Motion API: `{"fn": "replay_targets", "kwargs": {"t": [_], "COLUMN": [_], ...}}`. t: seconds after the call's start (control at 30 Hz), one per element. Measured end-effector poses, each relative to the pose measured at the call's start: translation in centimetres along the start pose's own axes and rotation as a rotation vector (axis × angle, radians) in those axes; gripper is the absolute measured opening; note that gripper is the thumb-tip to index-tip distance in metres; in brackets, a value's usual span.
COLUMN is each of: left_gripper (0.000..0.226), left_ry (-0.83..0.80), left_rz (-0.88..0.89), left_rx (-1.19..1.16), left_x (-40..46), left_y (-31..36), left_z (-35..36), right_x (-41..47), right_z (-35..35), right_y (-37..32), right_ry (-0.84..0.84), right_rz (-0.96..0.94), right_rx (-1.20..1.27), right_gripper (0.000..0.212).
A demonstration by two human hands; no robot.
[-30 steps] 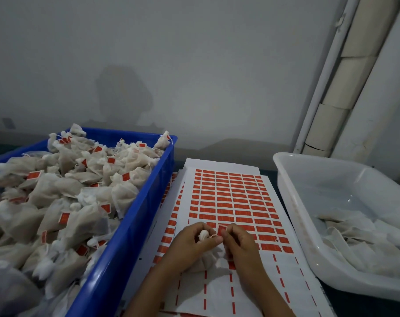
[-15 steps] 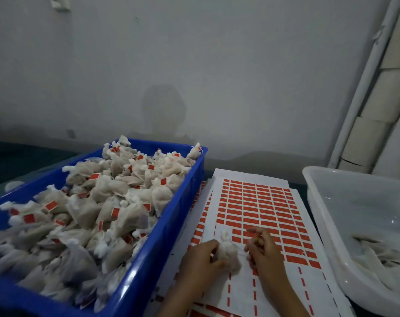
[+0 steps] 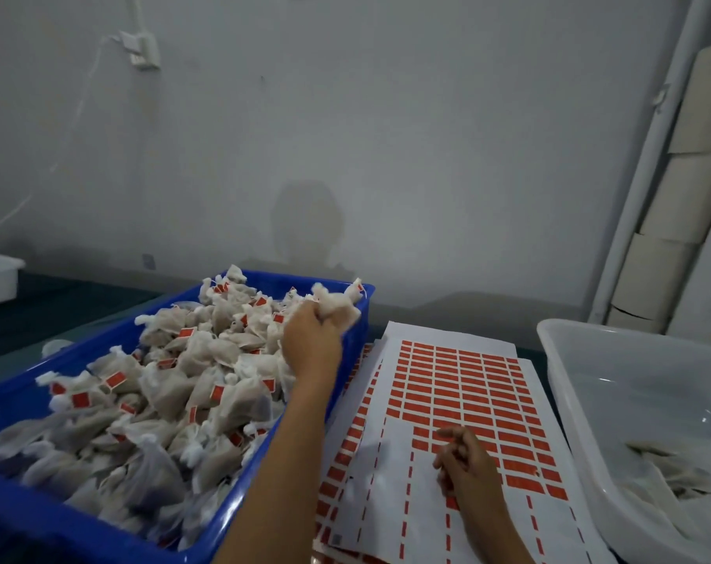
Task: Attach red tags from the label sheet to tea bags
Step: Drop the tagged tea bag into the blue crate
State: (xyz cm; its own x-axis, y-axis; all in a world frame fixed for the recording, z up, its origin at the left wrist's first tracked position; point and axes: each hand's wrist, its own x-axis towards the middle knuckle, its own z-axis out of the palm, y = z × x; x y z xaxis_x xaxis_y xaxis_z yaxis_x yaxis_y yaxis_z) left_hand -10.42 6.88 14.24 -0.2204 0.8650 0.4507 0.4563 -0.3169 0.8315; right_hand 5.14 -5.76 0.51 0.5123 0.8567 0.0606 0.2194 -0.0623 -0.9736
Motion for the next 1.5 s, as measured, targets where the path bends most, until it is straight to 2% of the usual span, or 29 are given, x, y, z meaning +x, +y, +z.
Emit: {"fn": "replay_targets", "kwargs": {"t": [0.1, 0.23, 0.33, 0.5, 0.8, 0.83, 0.9, 0.97, 1.03, 1.13, 1.23, 1.33, 1.5], "left_gripper": [0.018, 0.027, 0.028, 0.026, 0.015, 0.019, 0.041, 0.052, 0.04, 0.015, 0.005, 0.006, 0.012], "left_ry": [0.041, -0.051, -0.108, -0.094, -0.076, -0.074, -0.013, 0.111, 0.156, 0.063, -0.077, -0.254, -0.484], "left_rz": [-0.127, -0.277, -0.313, -0.295, -0.311, -0.32, -0.312, -0.23, -0.09, 0.103, 0.243, 0.24, 0.199], "left_rx": [0.159, 0.294, 0.379, 0.489, 0.544, 0.54, 0.522, 0.473, 0.404, 0.272, 0.213, 0.138, 0.239], "left_x": [3.5, 5.2, 5.6, 5.8, 6.2, 6.2, 6.4, 6.4, 5.9, 3.1, -1.6, -6.0, -11.4], "left_y": [-1.3, -3.7, -5.3, -6.6, -7.7, -7.4, -6.4, -4.7, -2.3, 1.2, 3.1, 2.3, -2.3], "left_z": [-0.8, -1.0, -1.2, -1.6, -2.5, -2.5, -2.3, -2.4, -2.1, -0.7, 1.7, 4.2, 7.9], "right_x": [0.1, 0.0, 0.1, 0.3, 0.5, 0.5, 0.5, 0.5, 0.4, 0.0, -0.4, -0.4, -0.5], "right_z": [0.0, 0.1, 0.0, -0.1, -0.1, -0.1, -0.1, -0.1, 0.0, 0.1, 0.0, -0.1, -0.3], "right_y": [0.0, 0.1, 0.1, 0.1, 0.4, 0.4, 0.4, 0.4, 0.3, 0.2, 0.2, 0.3, 0.5], "right_ry": [-0.009, -0.016, -0.017, -0.031, -0.044, -0.044, -0.042, -0.039, -0.034, -0.022, -0.001, 0.017, 0.049], "right_rz": [0.002, 0.017, 0.023, 0.018, 0.019, 0.018, 0.018, 0.022, 0.022, 0.022, 0.012, 0.006, -0.043], "right_rx": [-0.008, -0.003, -0.002, -0.015, -0.01, -0.012, -0.009, 0.001, 0.007, 0.037, 0.065, 0.049, 0.026], "right_gripper": [0.015, 0.016, 0.016, 0.016, 0.016, 0.016, 0.016, 0.016, 0.016, 0.016, 0.016, 0.016, 0.02]}}
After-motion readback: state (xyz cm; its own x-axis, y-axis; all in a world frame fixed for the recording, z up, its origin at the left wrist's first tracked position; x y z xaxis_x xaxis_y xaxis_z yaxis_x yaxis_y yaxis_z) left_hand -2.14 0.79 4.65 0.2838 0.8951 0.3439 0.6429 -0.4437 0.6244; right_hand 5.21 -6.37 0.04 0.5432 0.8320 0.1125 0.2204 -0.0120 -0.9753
